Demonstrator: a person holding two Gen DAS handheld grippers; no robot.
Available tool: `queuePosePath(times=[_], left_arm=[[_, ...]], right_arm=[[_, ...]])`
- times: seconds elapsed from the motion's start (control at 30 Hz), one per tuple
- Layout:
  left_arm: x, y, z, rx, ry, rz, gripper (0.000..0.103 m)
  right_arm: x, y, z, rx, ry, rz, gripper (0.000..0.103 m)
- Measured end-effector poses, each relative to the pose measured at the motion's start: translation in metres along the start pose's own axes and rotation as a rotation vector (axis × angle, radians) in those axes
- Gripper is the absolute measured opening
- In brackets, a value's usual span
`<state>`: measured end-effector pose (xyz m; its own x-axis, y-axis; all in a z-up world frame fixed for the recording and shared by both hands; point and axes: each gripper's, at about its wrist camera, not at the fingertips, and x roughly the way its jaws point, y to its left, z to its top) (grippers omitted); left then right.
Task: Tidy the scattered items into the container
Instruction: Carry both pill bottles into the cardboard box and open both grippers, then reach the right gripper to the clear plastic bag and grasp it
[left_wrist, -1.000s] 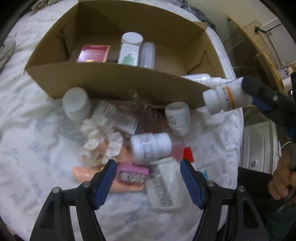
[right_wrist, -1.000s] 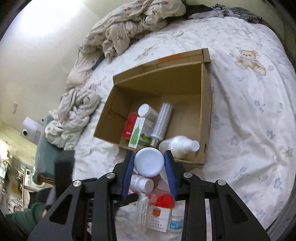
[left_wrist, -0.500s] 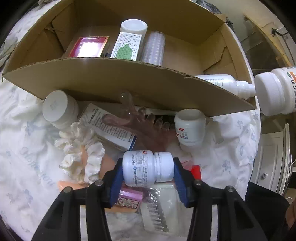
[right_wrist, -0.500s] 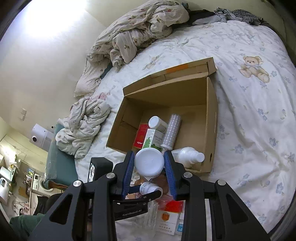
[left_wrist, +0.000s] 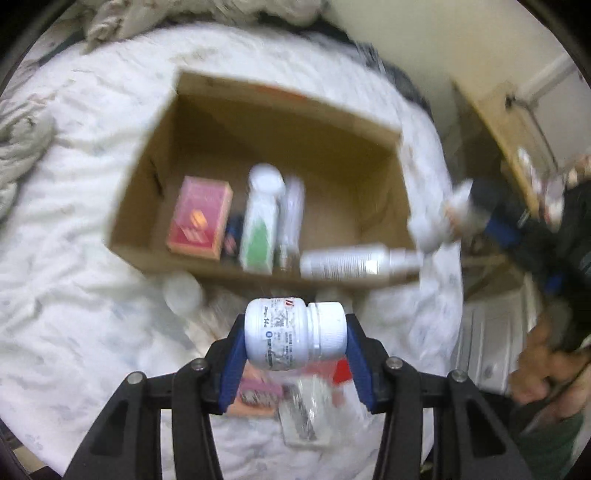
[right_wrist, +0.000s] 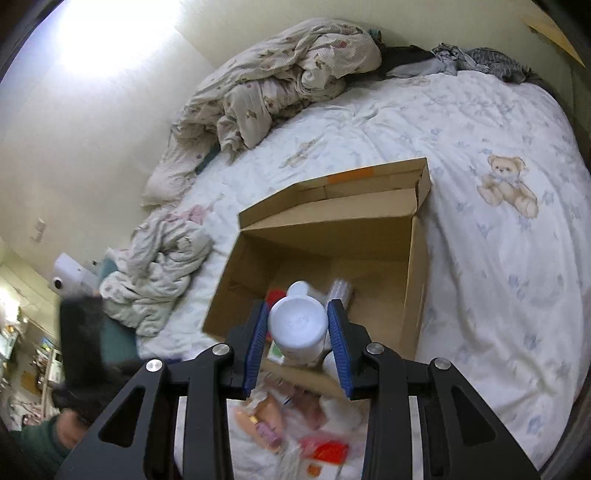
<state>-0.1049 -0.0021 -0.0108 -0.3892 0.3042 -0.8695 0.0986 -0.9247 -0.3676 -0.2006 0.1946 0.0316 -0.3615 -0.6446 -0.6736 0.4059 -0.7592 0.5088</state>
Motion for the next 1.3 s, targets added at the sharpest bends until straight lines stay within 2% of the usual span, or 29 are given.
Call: queuePosePath(times=[0.1, 0.23, 0.4, 0.63, 0.83, 1.03, 1.07, 1.1, 1.17, 1.3], left_arm=[[-0.012, 0.013, 0.031, -0.023, -0.055, 0.027, 0.05], [0.002, 0.024, 0.062, -0.038, -0.064, 0.082, 0.05], [0.027, 0.027, 0.095, -0.009, -0.027, 0.153, 0.05], [0.078, 0.03, 0.121, 0.026, 0.037, 0.221, 0.05], [0.118, 0.033, 0.135, 0.044, 0.069, 0.283, 0.05], [0.133, 0.036, 0.135, 0.043, 0.096, 0.303, 0.05], [0.134, 0.037, 0.135, 0.037, 0.1, 0.306, 0.052], [0.134, 0.038, 0.135, 0.028, 0.105, 0.311, 0.062], [0.13, 0.04, 0.135, 0.015, 0.109, 0.303, 0.073], [0.111, 0.035, 0.129, 0.028, 0.091, 0.291, 0.074]], right_arm=[[0.026, 0.0, 0.007, -0.04, 0.038, -0.047, 0.036], [0.058, -0.005, 0.008, -0.064, 0.099, -0.086, 0.036], [0.083, -0.015, 0.004, -0.049, 0.163, -0.089, 0.036], [0.1, -0.024, -0.005, -0.04, 0.229, -0.095, 0.037], [0.099, -0.022, -0.006, -0.062, 0.232, -0.112, 0.036], [0.097, -0.023, -0.005, -0.06, 0.229, -0.131, 0.037], [0.095, -0.024, -0.004, -0.048, 0.222, -0.129, 0.038], [0.092, -0.024, -0.002, -0.033, 0.21, -0.128, 0.042], [0.084, -0.023, 0.003, -0.025, 0.179, -0.132, 0.049], [0.067, -0.017, 0.008, -0.031, 0.136, -0.104, 0.05]])
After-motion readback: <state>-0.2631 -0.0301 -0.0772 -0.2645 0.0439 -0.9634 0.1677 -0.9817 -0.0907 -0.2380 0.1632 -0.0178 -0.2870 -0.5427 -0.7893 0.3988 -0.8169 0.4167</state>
